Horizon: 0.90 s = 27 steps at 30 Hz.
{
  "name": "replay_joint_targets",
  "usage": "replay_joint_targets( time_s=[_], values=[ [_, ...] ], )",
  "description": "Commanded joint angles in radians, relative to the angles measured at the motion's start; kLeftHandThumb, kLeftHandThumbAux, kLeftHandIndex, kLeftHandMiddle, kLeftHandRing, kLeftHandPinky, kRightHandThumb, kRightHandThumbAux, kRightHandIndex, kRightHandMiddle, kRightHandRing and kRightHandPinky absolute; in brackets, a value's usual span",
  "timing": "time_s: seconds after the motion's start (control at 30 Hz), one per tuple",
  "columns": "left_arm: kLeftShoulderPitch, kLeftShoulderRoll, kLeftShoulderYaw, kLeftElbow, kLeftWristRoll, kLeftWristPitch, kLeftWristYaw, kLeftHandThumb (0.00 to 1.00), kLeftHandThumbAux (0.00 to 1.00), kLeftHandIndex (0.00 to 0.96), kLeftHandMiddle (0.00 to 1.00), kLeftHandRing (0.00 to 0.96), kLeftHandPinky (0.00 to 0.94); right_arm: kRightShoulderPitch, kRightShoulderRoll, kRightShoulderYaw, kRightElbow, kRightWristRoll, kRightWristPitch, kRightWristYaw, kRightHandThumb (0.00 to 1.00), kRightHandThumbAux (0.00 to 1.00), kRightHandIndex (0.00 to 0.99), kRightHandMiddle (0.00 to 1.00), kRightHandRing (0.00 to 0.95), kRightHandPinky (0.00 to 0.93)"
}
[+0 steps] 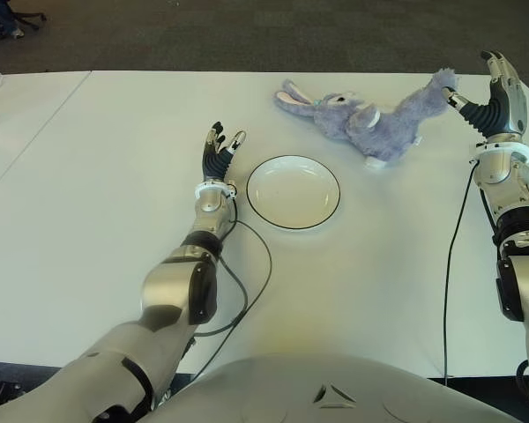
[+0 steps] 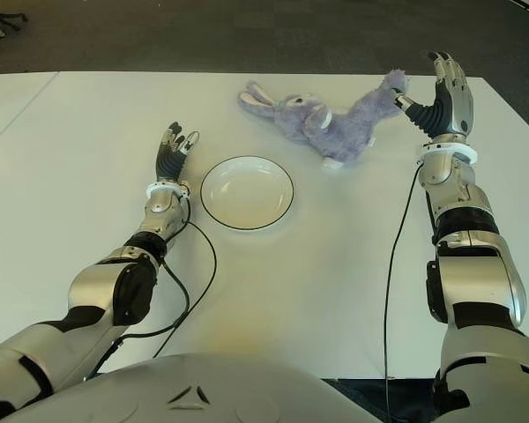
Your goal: Put the doll into the plate.
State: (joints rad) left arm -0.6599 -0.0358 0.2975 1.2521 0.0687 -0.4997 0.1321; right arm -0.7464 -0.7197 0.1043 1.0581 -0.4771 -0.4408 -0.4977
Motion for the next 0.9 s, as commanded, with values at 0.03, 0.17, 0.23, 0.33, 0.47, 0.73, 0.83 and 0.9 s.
replay_joint_targets(
  time_s=[0.03,0.17,0.23,0.33,0.47,0.73,0.83,0.9],
  values=[
    [0.147,-0.041,0.010,0.118,-0.012,0.177,-0.006,0.000,0.537,0.000,0.066,0.054,0.013,-0.034,-0.004,0.005,0.026,-0.013,0.038,-0.028,0.383,0.447,0.000,0.000,0.000,0.000],
    [0.146,-0.042,0.013,0.119,-0.015,0.179,-0.007,0.000,0.541,0.000,0.070,0.059,0.036,-0.049,-0.001,0.008,0.028,-0.020,0.044,-0.056,0.389,0.461,0.000,0.000,0.000,0.000],
    [0.145,-0.041,0.014,0.119,-0.016,0.180,-0.008,0.000,0.543,0.000,0.070,0.060,0.034,-0.055,-0.002,0.011,0.030,-0.025,0.044,-0.065,0.383,0.463,0.000,0.000,0.000,0.000],
    [0.147,-0.044,0.023,0.121,-0.021,0.181,-0.011,0.000,0.541,0.000,0.069,0.059,0.032,-0.071,-0.007,0.020,0.036,-0.037,0.036,-0.081,0.370,0.462,0.000,0.000,0.000,0.000],
    [0.152,-0.049,0.026,0.118,-0.023,0.157,-0.005,0.000,0.500,0.000,0.060,0.052,0.016,-0.094,-0.011,0.027,0.045,-0.040,0.026,-0.085,0.338,0.450,0.000,0.000,0.000,0.000],
    [0.144,-0.042,-0.007,0.119,0.009,0.179,0.013,0.000,0.509,0.000,0.061,0.053,0.023,-0.172,0.018,0.019,0.018,-0.016,0.058,-0.021,0.274,0.428,0.000,0.000,0.000,0.000],
    [0.144,-0.039,-0.008,0.120,0.010,0.184,0.014,0.000,0.513,0.000,0.060,0.054,0.031,-0.193,0.033,0.022,0.036,-0.016,0.056,-0.021,0.258,0.418,0.000,0.000,0.000,0.000],
    [0.145,-0.037,-0.004,0.120,0.008,0.183,0.012,0.000,0.515,0.000,0.061,0.055,0.036,-0.219,0.069,0.031,0.066,-0.021,0.059,-0.035,0.252,0.412,0.000,0.000,0.000,0.000]
  ],
)
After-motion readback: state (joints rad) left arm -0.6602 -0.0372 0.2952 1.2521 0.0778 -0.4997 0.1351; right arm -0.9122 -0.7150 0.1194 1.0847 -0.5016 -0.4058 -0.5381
